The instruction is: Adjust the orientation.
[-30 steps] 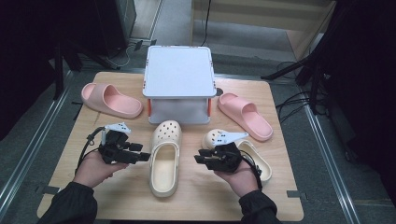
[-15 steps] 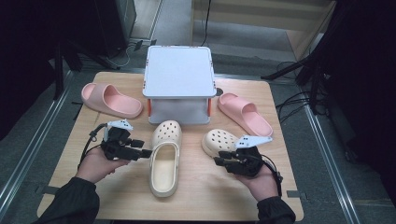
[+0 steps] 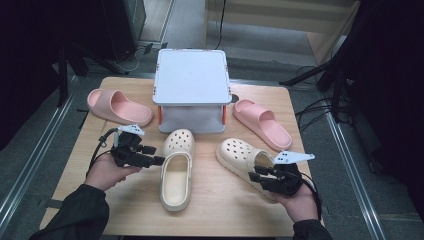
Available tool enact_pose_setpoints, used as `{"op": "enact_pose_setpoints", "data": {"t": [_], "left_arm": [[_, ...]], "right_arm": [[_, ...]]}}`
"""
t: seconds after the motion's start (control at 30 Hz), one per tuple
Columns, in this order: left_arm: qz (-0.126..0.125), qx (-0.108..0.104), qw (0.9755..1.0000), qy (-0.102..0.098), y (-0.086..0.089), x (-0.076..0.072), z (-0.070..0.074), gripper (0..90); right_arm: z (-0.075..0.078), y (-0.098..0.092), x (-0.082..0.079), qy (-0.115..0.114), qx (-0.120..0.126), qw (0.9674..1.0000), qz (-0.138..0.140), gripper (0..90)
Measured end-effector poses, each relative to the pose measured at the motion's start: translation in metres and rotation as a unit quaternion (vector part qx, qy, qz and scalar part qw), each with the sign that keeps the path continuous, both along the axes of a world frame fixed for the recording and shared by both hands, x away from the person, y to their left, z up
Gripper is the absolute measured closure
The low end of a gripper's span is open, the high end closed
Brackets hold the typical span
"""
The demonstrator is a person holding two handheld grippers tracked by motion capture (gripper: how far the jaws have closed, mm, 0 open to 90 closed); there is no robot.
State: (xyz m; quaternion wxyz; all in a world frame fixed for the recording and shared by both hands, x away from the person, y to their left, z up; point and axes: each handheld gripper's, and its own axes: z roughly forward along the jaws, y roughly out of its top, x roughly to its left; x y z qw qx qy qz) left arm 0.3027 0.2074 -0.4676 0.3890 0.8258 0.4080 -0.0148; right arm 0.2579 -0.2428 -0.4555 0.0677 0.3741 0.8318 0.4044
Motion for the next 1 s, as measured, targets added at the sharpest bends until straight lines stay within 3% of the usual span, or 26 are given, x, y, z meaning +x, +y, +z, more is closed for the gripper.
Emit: {"op": "enact_pose_setpoints", "data": {"t": [0.23, 0.27, 0.3, 0.33, 0.4, 0.57, 0.63, 0.7, 0.8, 1.0], "left_arm": [[0.000, 0.001, 1.0000, 0.000, 0.000, 0.000, 0.000, 37.1], [0.000, 0.002, 1.0000, 0.000, 0.000, 0.000, 0.000, 37.1], [-0.001, 0.002, 1.0000, -0.001, 0.000, 0.000, 0.000, 37.1], [0.000, 0.002, 1.0000, -0.001, 0.000, 0.000, 0.000, 37.1], [0.000, 0.003, 1.0000, -0.001, 0.000, 0.000, 0.000, 37.1], [0.002, 0.004, 1.0000, -0.003, 0.001, -0.001, 0.000, 37.1], [0.001, 0.003, 1.0000, -0.003, 0.002, -0.002, 0.000, 37.1], [0.004, 0.003, 1.0000, -0.005, 0.003, -0.002, 0.000, 37.2], [0.005, 0.005, 1.0000, -0.005, 0.004, -0.005, 0.000, 37.2], [0.010, 0.005, 0.9999, -0.007, 0.006, -0.010, 0.000, 37.2]], "right_arm": [[-0.010, -0.006, 0.007, 0.010, -0.010, 0.9998, -0.011, 60.2], [-0.016, -0.002, 0.012, 0.016, -0.025, 0.9995, -0.003, 60.8], [-0.016, -0.002, 0.012, 0.016, -0.025, 0.9995, -0.003, 60.8], [-0.022, 0.001, 0.016, 0.029, -0.034, 0.9990, 0.001, 62.4], [-0.026, 0.004, 0.021, 0.032, -0.044, 0.9985, 0.004, 66.4], [-0.030, 0.008, 0.029, 0.047, -0.042, 0.9980, -0.004, 76.4], [-0.029, 0.009, 0.029, 0.045, -0.038, 0.9983, -0.007, 77.6], [-0.024, 0.015, 0.029, 0.027, -0.043, 0.9986, -0.014, 78.3], [-0.016, 0.022, 0.031, 0.018, -0.021, 0.9990, -0.036, 78.6], [-0.007, 0.038, 0.032, 0.002, -0.020, 0.9993, -0.033, 78.7]]}}
